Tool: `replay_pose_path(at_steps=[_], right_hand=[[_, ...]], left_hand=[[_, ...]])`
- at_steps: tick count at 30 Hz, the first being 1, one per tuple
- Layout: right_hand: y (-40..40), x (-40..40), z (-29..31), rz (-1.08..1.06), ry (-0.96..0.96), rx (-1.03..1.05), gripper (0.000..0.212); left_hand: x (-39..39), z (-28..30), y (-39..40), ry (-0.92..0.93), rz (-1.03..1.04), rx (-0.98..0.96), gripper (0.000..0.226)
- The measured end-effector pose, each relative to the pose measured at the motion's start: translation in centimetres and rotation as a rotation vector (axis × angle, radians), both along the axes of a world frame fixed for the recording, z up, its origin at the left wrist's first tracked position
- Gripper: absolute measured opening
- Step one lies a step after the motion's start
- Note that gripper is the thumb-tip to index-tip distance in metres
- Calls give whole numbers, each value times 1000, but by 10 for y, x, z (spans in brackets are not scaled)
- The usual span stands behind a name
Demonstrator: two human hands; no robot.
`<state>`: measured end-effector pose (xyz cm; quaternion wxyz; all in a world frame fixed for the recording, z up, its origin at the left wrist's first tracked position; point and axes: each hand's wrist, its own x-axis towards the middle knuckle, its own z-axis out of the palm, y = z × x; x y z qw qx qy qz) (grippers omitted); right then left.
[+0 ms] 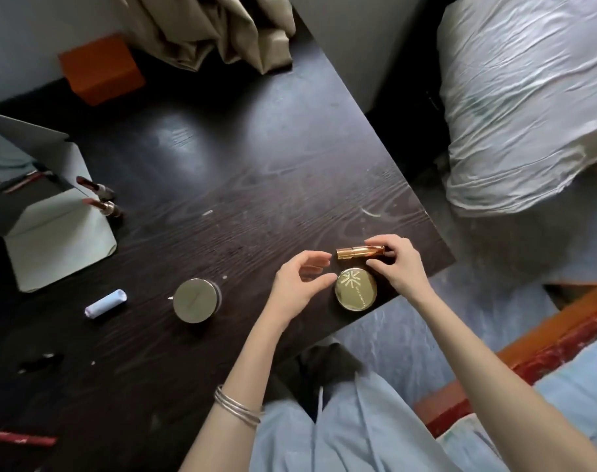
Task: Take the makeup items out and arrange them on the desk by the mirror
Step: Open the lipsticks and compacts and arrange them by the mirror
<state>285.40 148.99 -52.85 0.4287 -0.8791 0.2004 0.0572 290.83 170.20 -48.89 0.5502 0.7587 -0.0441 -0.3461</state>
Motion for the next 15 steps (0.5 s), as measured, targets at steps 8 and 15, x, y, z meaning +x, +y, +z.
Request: replay_pose_path(at_steps=[8,15], right_hand=[[-9,8,5,18,-23,105,27],[22,30,39,109,-143,236,31]], left_hand=[[12,3,-9,-21,39,29,30],[22,22,13,-77,141,-1,39]])
